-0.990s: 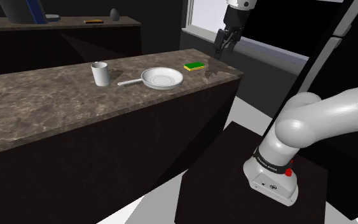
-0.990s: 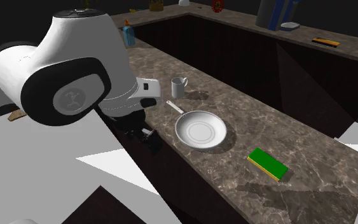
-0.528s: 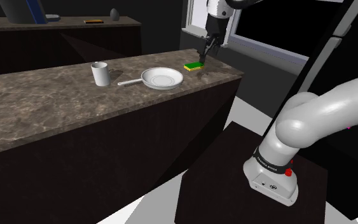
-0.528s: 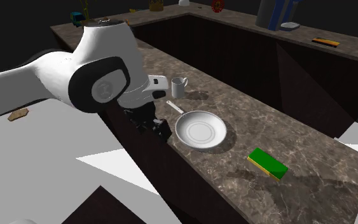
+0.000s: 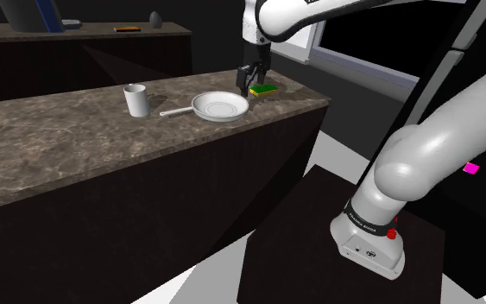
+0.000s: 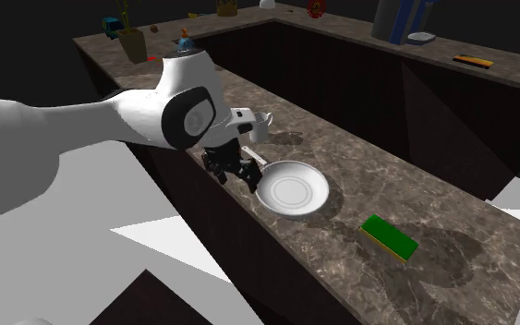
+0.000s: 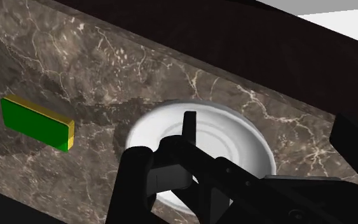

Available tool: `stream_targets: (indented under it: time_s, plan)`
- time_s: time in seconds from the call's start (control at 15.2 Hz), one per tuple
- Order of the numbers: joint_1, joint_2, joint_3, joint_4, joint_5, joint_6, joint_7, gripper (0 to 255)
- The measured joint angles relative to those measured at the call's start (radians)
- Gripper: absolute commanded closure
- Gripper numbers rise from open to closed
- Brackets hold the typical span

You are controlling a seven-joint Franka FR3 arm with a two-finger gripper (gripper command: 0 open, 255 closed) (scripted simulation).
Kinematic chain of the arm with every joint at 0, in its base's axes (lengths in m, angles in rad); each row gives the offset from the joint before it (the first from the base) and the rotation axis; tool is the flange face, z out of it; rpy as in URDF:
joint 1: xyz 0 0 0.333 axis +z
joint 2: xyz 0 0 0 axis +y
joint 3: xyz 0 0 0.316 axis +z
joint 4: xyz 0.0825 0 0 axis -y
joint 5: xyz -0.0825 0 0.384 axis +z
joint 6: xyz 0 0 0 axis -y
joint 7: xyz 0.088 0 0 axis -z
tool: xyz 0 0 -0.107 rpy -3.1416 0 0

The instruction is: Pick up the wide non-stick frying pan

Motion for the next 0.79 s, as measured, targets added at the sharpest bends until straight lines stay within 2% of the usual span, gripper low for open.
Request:
stream_targets:
  time_s: [0.46,0.79]
  plan:
    - [0.002,0.269,0.049,0.154,-0.109,0.099,0.056,0]
    - [0.022,0.468,0.074,0.306,-0.206,0.123,0.11,0]
